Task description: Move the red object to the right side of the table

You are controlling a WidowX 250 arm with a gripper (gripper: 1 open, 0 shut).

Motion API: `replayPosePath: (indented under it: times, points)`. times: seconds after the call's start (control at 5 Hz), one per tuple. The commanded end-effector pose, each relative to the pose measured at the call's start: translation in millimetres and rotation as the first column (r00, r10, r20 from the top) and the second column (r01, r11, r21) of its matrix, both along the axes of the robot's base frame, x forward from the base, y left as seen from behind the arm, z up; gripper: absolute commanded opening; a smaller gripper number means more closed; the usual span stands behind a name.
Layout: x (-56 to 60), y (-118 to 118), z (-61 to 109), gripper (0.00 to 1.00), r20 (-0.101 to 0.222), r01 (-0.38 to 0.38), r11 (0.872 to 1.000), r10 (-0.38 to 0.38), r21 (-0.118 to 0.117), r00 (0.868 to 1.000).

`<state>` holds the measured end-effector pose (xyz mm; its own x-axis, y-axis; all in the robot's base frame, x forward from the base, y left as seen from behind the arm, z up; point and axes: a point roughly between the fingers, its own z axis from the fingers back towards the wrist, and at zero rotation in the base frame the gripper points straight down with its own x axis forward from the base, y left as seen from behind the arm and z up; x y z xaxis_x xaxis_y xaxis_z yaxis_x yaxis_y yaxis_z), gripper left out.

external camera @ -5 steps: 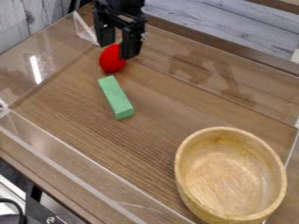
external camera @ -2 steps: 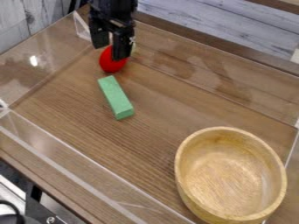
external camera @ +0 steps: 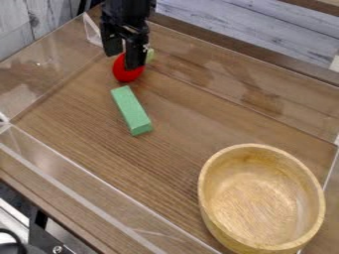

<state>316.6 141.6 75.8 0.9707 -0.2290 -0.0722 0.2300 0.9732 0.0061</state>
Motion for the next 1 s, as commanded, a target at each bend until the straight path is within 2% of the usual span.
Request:
replayPosePath:
  times: [0.0, 0.8]
  points:
    - [11.7, 13.1, 14.3, 1.0, 0.062, -0.009, 1.0, 0.007, 0.025, 0.998]
    - [20.3, 24.2, 7.8, 1.0, 0.066, -0.034, 0.999, 0.034, 0.004, 0.997]
